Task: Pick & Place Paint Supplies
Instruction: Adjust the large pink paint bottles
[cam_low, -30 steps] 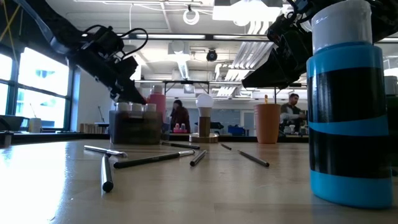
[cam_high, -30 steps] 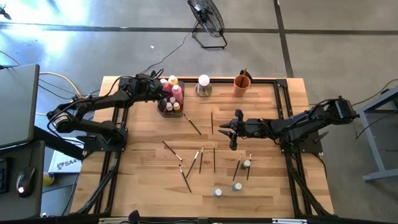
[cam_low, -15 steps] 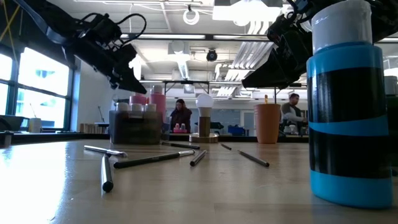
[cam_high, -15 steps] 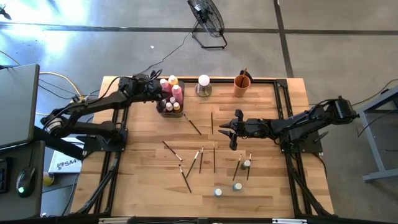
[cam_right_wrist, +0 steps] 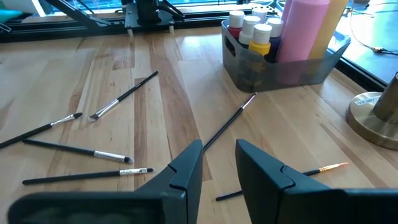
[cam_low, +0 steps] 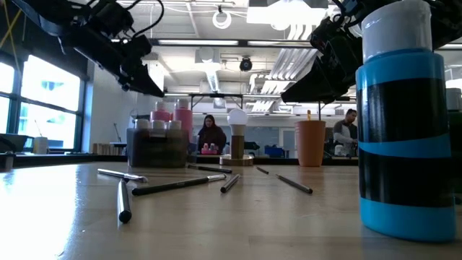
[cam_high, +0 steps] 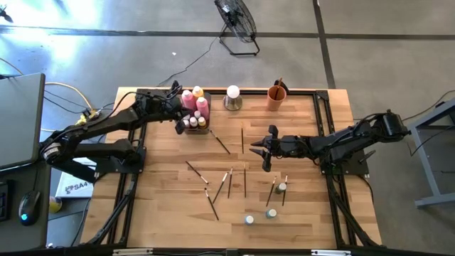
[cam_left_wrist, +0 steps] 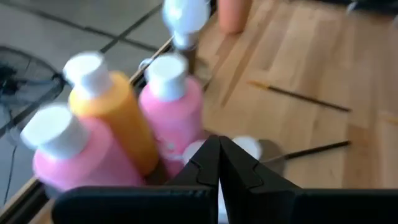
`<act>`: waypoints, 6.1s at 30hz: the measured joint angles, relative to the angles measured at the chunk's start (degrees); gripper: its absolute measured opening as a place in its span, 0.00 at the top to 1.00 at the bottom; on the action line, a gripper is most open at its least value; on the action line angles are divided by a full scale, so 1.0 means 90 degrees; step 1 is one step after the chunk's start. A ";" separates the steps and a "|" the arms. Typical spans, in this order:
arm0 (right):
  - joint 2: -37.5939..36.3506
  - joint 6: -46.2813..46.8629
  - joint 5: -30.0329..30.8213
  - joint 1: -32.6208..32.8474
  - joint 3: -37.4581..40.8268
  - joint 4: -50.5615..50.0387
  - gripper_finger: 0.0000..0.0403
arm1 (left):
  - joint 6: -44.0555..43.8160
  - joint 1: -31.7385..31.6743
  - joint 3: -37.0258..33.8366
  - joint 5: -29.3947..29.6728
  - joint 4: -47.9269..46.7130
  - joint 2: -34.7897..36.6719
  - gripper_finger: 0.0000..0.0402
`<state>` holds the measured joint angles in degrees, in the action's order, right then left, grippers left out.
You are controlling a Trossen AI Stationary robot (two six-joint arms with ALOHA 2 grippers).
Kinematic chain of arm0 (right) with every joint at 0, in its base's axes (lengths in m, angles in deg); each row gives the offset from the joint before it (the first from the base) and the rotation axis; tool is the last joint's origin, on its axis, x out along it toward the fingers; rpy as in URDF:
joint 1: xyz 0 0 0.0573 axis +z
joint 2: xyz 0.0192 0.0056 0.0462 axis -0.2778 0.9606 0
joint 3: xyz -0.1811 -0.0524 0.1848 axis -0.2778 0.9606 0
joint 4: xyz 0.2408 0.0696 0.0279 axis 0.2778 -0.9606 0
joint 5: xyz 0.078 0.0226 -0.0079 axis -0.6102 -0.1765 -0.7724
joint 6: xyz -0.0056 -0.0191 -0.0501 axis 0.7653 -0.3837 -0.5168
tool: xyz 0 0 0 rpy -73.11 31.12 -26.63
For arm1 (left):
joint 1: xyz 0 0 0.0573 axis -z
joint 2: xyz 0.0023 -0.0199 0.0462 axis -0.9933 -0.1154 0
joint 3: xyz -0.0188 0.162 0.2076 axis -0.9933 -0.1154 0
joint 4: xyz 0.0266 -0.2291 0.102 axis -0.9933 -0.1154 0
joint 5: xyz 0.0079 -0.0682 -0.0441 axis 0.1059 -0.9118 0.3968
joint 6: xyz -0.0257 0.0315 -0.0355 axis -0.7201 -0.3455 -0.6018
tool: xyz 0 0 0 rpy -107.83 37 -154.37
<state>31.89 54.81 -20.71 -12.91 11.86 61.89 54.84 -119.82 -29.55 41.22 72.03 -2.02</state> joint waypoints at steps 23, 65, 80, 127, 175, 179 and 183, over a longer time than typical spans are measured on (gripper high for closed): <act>0.0000 -0.0119 -0.0915 -0.0399 0.0000 0.0857 0.77 | -0.0568 0.1676 0.0000 0.1256 -0.0086 0.0192 1.00; 0.3293 -0.0518 -0.1829 -0.1572 -0.3837 0.1047 0.98 | 0.0837 -0.1879 -0.0136 -0.2918 -0.1350 0.1305 1.00; 0.3293 -0.0440 -0.1848 -0.1627 -0.3837 0.0735 0.98 | 0.0811 -0.1867 -0.0136 -0.2904 -0.1375 0.1291 1.00; -0.1610 -0.1078 -0.1773 -0.1066 -0.0195 -0.1231 0.99 | -0.0205 -0.1278 -0.0138 -0.2380 0.0154 0.0701 1.00; -0.2222 -0.0724 -0.2210 -0.1066 0.0163 -0.2120 0.99 | 0.0498 -0.0099 0.2153 0.0005 -0.0541 -0.1726 0.64; -0.2222 -0.0617 -0.2210 -0.1066 0.0163 -0.2148 0.99 | 0.0499 -0.0109 0.2237 -0.0136 -0.0733 -0.1726 0.64; -0.2222 -0.0612 -0.2210 -0.1066 0.0163 -0.2202 0.99 | 0.0479 -0.0103 0.2242 -0.0600 -0.0983 -0.1726 0.64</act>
<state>11.89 49.30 -40.60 -22.50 13.32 42.07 59.15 -120.75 -9.38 35.82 63.19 -17.55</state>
